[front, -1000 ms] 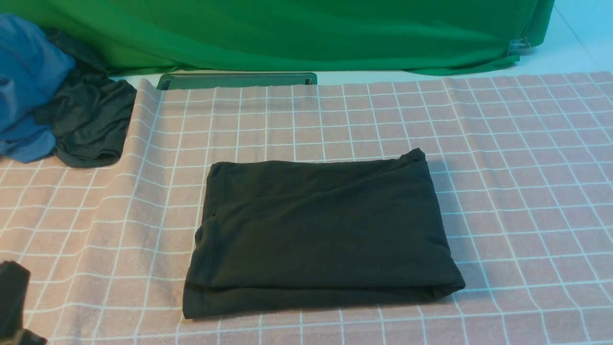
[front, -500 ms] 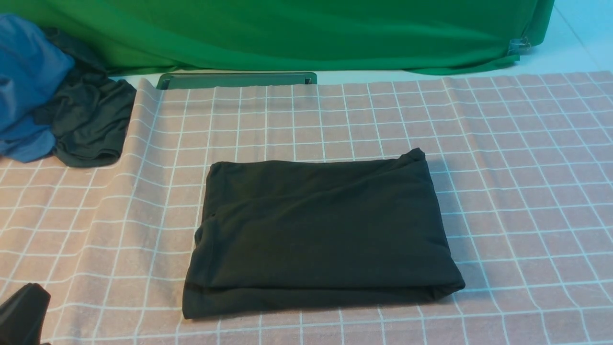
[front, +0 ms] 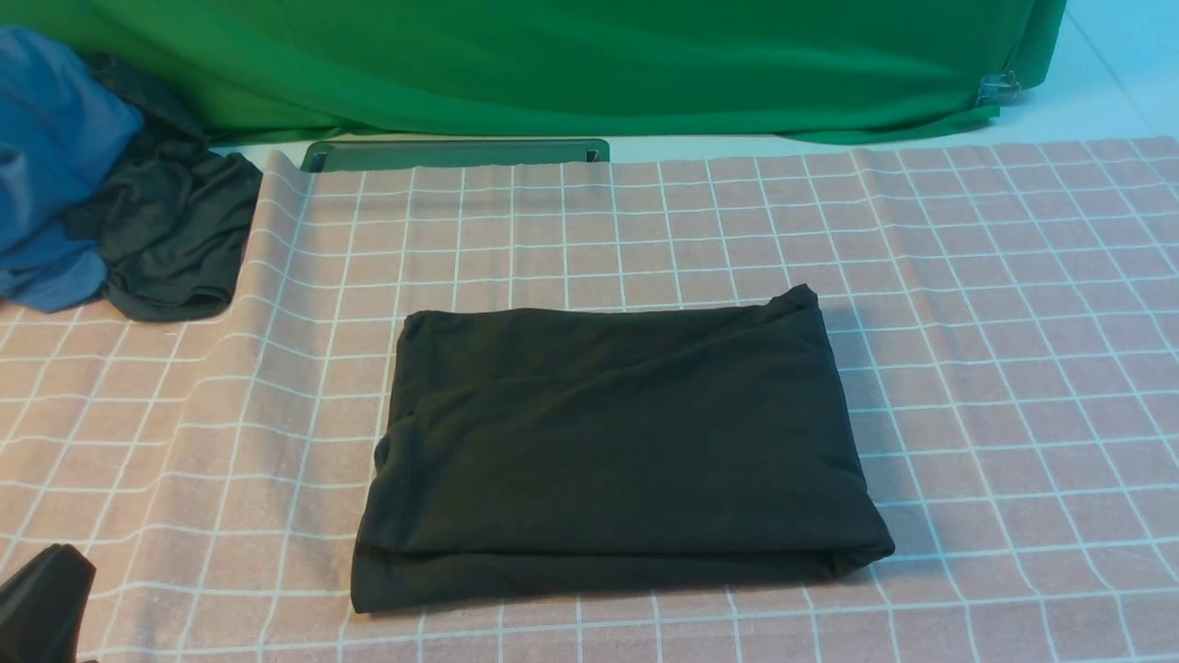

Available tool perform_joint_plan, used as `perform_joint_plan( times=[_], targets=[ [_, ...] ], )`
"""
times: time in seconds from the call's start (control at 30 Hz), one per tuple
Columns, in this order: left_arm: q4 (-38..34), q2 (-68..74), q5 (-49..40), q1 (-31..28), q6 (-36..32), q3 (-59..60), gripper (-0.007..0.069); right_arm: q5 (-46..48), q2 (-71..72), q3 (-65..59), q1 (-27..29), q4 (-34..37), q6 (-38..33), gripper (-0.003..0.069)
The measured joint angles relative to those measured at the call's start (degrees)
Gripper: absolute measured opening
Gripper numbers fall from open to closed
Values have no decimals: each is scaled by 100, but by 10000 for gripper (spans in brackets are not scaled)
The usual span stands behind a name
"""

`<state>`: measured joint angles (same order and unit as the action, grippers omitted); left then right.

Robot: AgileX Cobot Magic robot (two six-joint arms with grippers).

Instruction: Fold a long-sleeved shirt over a pink coffee tablecloth.

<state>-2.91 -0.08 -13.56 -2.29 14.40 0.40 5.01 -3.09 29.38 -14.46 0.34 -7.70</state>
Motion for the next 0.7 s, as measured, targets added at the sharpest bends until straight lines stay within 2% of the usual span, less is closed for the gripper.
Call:
perform_joint_plan(
  times=[0.17, 0.27, 0.5, 0.7],
  targets=[
    [7, 0, 0, 0, 0, 0, 13, 163, 13, -6, 62, -34, 0, 164],
    [13, 0, 0, 0, 0, 0, 13, 397, 59, -205, 390, 0, -8, 172],
    [13, 0, 0, 0, 0, 0, 13, 523, 68, -1864, 1349, -34, -274, 186],
    [13, -6, -7, 0, 0, 0, 13, 862, 286, -2947, 1475, -34, -211, 199]
  ],
)
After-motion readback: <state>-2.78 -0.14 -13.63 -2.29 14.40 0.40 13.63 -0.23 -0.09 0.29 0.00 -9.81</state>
